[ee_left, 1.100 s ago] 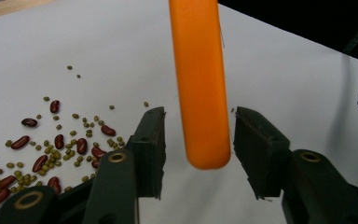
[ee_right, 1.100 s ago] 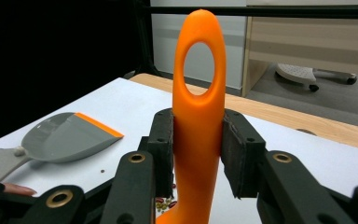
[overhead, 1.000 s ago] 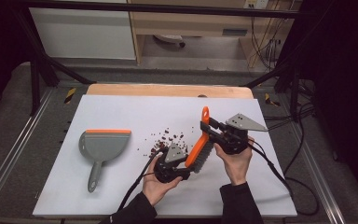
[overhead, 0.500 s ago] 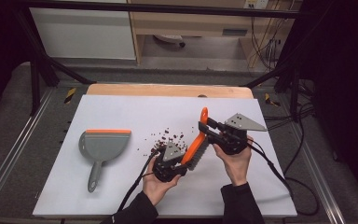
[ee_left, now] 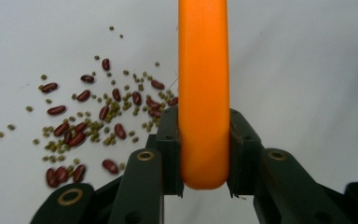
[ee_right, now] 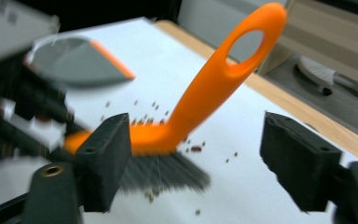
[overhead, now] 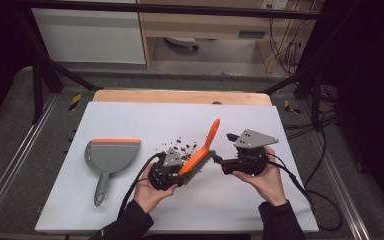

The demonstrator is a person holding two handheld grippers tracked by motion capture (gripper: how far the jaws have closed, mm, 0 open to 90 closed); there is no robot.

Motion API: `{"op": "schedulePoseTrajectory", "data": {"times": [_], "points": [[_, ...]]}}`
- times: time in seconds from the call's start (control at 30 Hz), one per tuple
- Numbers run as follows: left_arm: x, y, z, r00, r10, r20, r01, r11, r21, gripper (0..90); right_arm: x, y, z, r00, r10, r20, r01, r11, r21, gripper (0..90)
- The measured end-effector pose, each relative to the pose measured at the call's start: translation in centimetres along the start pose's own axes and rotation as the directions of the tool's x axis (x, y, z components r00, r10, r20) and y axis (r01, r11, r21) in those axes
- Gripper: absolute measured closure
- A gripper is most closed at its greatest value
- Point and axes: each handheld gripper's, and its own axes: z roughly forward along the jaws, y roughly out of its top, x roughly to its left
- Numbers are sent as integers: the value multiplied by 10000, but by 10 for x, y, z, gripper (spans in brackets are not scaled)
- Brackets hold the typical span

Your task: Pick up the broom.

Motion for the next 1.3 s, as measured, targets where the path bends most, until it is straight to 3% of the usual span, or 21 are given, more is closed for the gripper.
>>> {"op": "schedulePoseTrajectory", "data": {"times": [0.1, 0.17, 0.3, 0.4, 0.5, 0.53, 0.57, 0.7, 0.77, 0.9, 1.03, 1.07, 1.1, 1.3], "points": [[3, 0, -8, 9991, 422, -1, -421, 9977, 532, 703, 3, -3, -1, 9966, -467, -675, 496, 9979, 420, 147], [4, 0, -11, 9976, 685, 18, -684, 9939, 861, 703, 5, -4, -1, 9947, -606, -835, 648, 9967, 493, 133], [4, 0, -13, 9938, 1087, 238, -1110, 9829, 1466, 703, 15, -5, 0, 9812, -1165, -1538, 1307, 9877, 857, 84], [2, 1, -14, 9893, 1387, 445, -1443, 9745, 1720, 703, 22, -5, 5, 9643, -1721, -2013, 1984, 9730, 1183, 66], [-1, 4, -14, 9825, 1745, 659, -1842, 9631, 1964, 704, 30, -3, 11, 9374, -2568, -2352, 2946, 9449, 1426, 77], [-2, 4, -14, 9803, 1849, 688, -1953, 9589, 2059, 704, 35, -1, 15, 9162, -3081, -2561, 3536, 9224, 1553, 108], [-3, 5, -14, 9777, 1972, 724, -2084, 9539, 2161, 704, 35, -1, 15, 9162, -3081, -2561, 3536, 9224, 1553, 108], [-7, 9, -15, 9702, 2265, 858, -2405, 9426, 2316, 704, 40, 3, 22, 8712, -3925, -2950, 4467, 8829, 1447, 163], [-8, 9, -15, 9684, 2305, 951, -2466, 9414, 2300, 704, 41, 3, 25, 8567, -4115, -3110, 4670, 8748, 1289, 180], [-11, 9, -13, 9620, 2523, 1040, -2708, 9294, 2508, 703, 41, 2, 33, 8286, -4356, -3517, 5033, 8547, 1269, 247], [-15, 9, -11, 9567, 2697, 1092, -2892, 9230, 2537, 704, 44, -2, 41, 7829, -4803, -3954, 5636, 8167, 1238, 306], [-16, 9, -11, 9559, 2724, 1096, -2918, 9231, 2503, 704, 44, -3, 43, 7747, -4868, -4035, 5746, 8084, 1279, 310], [-17, 10, -10, 9546, 2764, 1113, -2960, 9225, 2479, 704, 45, -3, 45, 7684, -4922, -4089, 5833, 8016, 1312, 322], [-28, 13, -12, 9374, 3305, 1098, -3479, 9037, 2498, 704, 47, -7, 50, 7530, -4852, -4445, 6057, 7750, 1800, 427]]}}
